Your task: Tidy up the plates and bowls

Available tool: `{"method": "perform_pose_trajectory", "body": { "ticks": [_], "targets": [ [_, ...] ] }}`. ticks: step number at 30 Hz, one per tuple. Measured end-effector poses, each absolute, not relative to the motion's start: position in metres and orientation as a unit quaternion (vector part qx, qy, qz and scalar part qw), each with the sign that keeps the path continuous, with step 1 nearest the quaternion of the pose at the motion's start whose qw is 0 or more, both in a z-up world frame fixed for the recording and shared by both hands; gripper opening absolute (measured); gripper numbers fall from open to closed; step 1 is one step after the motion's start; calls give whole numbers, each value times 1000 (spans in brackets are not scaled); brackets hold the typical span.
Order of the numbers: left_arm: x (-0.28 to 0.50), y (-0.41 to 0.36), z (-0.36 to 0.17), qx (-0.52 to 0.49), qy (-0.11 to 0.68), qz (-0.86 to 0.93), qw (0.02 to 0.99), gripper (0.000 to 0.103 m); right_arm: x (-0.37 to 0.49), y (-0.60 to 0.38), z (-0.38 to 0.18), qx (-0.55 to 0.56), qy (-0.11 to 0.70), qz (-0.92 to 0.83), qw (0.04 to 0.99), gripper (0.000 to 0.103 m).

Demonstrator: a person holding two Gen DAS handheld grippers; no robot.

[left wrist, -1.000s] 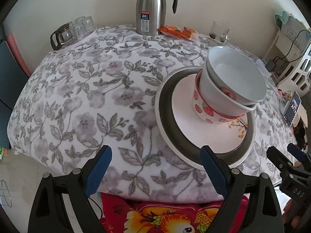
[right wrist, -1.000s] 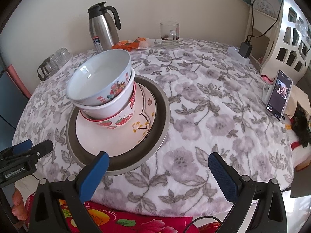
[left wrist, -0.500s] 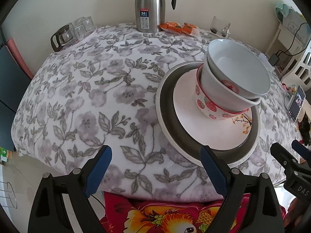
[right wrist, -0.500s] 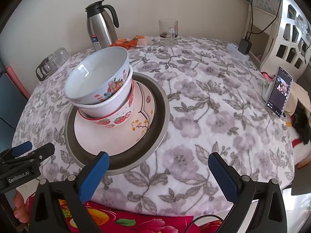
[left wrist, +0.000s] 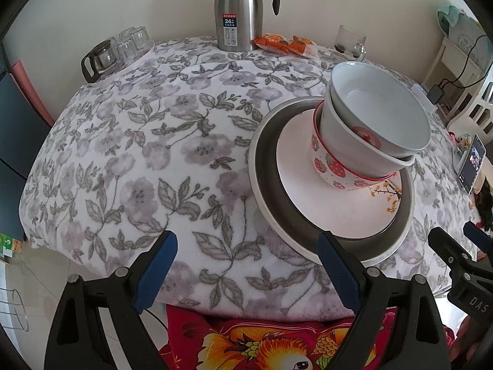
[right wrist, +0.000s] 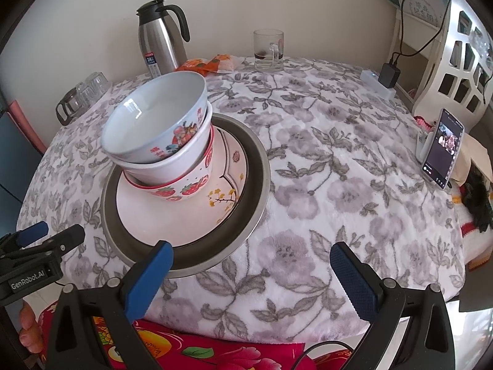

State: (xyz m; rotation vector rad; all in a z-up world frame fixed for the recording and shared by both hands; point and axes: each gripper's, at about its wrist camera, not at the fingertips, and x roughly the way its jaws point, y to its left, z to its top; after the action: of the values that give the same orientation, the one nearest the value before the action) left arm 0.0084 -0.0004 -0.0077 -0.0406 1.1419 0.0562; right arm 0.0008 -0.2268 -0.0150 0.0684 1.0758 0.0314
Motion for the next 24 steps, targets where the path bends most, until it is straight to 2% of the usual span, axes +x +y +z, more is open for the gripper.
{"method": "perform_pose_trajectory", "body": {
  "ticks": [24],
  "targets": [
    [8, 0, -8, -18, 540, 30, 841, 92, 2, -229, -17, 39, 515, 14, 856, 103]
  ]
}}
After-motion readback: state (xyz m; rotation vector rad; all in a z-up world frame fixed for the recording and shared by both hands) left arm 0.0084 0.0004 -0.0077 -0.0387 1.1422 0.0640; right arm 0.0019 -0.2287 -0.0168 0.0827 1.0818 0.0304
